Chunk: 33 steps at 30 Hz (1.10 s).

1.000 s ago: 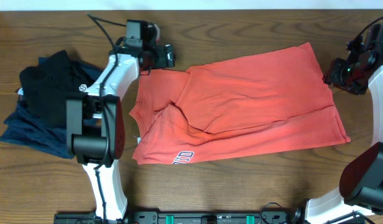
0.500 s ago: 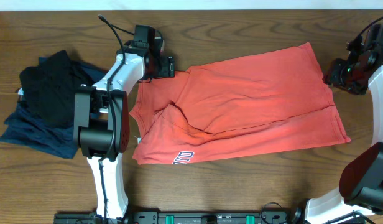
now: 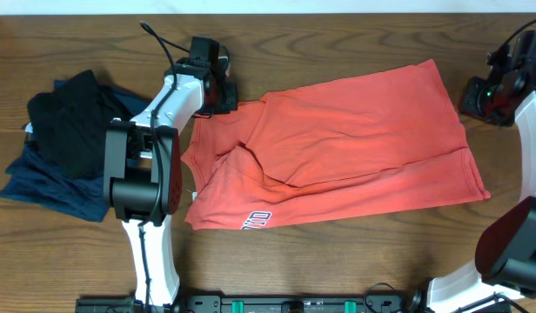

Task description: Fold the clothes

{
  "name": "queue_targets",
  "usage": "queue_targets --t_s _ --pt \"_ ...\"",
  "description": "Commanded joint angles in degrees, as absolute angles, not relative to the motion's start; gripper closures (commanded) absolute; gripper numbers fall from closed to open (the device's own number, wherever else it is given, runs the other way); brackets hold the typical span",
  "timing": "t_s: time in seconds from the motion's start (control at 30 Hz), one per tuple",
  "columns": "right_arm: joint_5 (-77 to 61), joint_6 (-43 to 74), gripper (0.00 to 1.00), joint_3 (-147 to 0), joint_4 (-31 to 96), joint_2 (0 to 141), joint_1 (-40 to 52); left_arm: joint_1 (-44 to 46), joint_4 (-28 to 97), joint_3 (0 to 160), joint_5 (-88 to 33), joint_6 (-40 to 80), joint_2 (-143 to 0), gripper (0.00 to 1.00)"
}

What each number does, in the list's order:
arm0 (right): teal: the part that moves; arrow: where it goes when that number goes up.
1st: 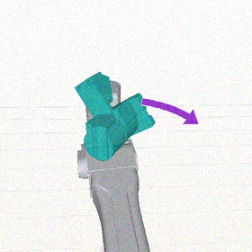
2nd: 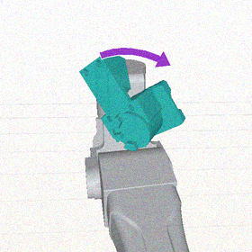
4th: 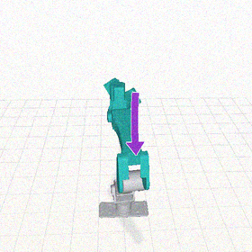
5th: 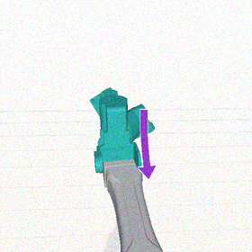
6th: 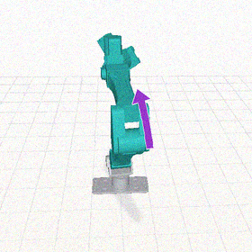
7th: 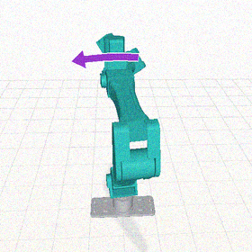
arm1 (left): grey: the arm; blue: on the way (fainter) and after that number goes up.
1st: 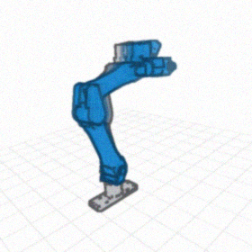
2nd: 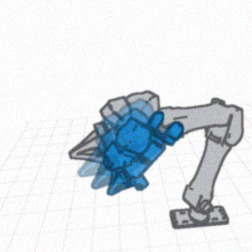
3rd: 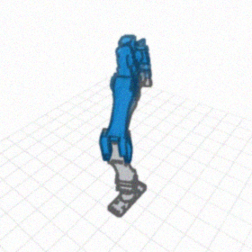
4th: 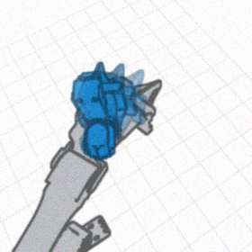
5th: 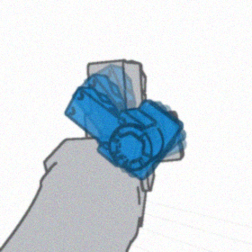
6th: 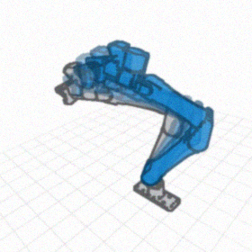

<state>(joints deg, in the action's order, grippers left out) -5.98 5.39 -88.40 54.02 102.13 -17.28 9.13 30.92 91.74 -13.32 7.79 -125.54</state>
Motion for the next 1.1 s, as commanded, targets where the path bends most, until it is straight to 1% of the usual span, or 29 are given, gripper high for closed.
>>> queue_targets --t_s 0.0,0.17,0.33,0.43,0.6,0.83,1.03,1.07 --pt "-5.8 3.5 0.65 -89.7 53.7 106.8 -16.2 9.2 31.5 92.0 -13.1 10.6 -121.8 0.94" --pt "-5.4 3.6 0.62 -98.3 52.7 115.2 -15.7 9.2 34.4 92.0 -13.1 12.8 -120.7 0.94" --pt "-6.3 3.7 0.60 -106.2 45.3 122.8 -14.8 9.2 35.9 92.0 -13.0 13.0 -120.7 0.94" --pt "-6.5 3.8 0.51 -107.5 39.4 126.6 -13.5 9.2 36.9 92.0 -13.0 14.1 -120.7 0.94" --pt "-6.4 3.8 0.50 -107.5 29.3 132.9 -11.4 9.3 38.1 92.0 -13.0 14.3 -120.7 0.94" --pt "-5.7 5.0 0.47 -107.5 18.4 139.0 -10.7 9.5 38.9 92.0 -13.0 14.3 -120.7 0.94" --pt "-5.8 6.4 0.48 -107.5 16.8 141.7 -10.5 9.5 39.4 92.0 -13.0 14.3 -120.7 0.94" --pt "-5.5 6.4 0.51 -107.5 17.4 142.2 -10.5 9.5 39.4 92.0 -13.0 14.3 -120.7 0.94"
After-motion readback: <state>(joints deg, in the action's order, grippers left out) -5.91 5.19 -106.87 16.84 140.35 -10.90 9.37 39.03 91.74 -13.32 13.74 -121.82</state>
